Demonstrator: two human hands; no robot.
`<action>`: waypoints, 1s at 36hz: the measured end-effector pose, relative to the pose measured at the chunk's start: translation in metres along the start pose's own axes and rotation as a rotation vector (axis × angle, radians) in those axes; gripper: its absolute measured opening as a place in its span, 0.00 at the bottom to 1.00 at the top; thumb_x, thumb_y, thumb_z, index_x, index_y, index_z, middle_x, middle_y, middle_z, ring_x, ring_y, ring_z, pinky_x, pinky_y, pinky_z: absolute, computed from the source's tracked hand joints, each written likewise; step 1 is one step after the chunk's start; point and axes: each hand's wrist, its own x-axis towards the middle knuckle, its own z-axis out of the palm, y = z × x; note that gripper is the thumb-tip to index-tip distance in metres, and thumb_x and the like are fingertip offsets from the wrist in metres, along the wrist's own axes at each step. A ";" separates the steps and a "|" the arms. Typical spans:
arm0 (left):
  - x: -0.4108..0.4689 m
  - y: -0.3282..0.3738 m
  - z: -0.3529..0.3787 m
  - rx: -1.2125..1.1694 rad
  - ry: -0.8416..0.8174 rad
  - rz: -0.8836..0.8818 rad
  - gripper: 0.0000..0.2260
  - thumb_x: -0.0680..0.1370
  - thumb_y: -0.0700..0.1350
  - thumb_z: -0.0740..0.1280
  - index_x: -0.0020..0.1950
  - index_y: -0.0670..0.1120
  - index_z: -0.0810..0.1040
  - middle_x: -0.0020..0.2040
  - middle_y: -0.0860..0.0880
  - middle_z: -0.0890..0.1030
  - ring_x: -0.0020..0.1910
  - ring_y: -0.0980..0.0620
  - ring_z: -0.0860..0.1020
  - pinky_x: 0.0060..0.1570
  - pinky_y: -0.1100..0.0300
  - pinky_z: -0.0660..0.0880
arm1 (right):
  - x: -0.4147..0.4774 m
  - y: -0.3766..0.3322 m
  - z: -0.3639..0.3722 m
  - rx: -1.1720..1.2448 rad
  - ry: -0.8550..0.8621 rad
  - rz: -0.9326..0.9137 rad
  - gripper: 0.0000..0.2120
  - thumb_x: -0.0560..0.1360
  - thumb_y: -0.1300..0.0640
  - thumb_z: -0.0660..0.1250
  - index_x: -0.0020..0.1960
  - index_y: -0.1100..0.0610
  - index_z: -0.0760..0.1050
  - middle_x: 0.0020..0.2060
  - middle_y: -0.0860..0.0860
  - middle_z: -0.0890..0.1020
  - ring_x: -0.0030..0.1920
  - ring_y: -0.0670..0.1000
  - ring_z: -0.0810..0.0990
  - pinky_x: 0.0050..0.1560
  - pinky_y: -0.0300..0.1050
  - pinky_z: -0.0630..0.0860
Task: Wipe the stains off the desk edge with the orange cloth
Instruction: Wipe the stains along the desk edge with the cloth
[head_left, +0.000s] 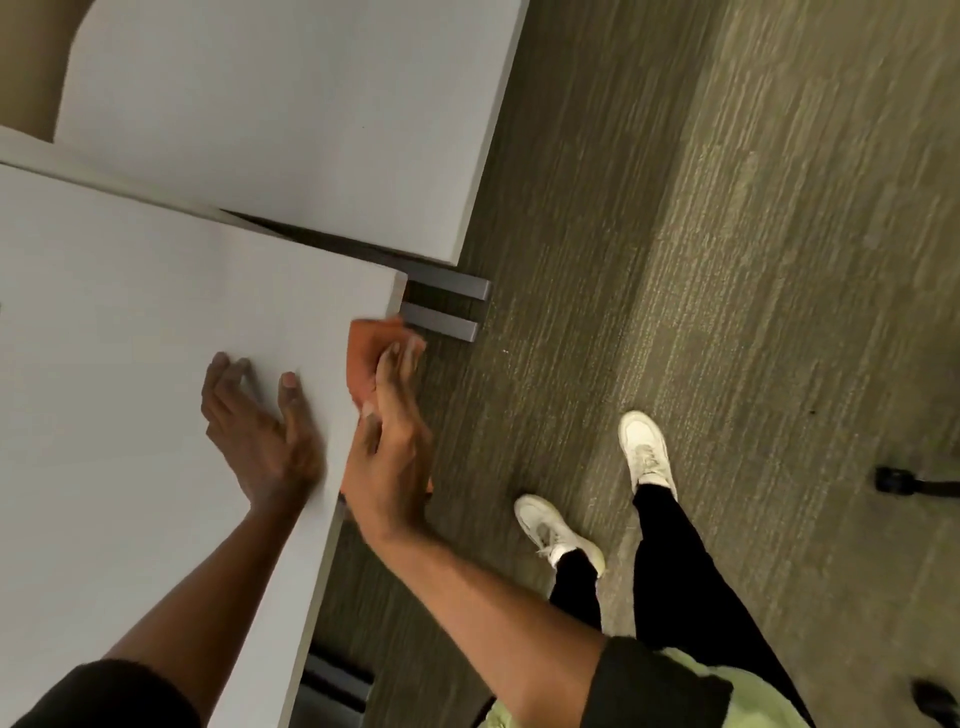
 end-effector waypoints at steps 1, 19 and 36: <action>-0.001 0.000 -0.001 0.007 -0.001 -0.004 0.26 0.87 0.61 0.59 0.79 0.48 0.66 0.84 0.47 0.65 0.83 0.44 0.64 0.79 0.48 0.58 | -0.011 0.003 -0.001 -0.001 -0.024 0.007 0.32 0.83 0.72 0.58 0.83 0.55 0.57 0.85 0.50 0.54 0.85 0.43 0.50 0.84 0.43 0.58; -0.001 0.009 -0.007 0.027 -0.053 -0.050 0.27 0.87 0.62 0.57 0.82 0.48 0.64 0.86 0.49 0.62 0.84 0.46 0.62 0.82 0.46 0.59 | 0.024 -0.023 -0.009 0.017 -0.079 0.090 0.33 0.83 0.72 0.58 0.84 0.53 0.57 0.86 0.47 0.52 0.85 0.41 0.48 0.84 0.40 0.55; 0.002 -0.005 -0.002 0.019 -0.052 -0.047 0.29 0.86 0.67 0.56 0.82 0.52 0.64 0.86 0.54 0.59 0.86 0.50 0.59 0.80 0.49 0.57 | 0.035 -0.013 -0.016 -0.036 -0.094 0.061 0.29 0.83 0.71 0.58 0.82 0.57 0.61 0.84 0.51 0.59 0.84 0.46 0.58 0.82 0.40 0.60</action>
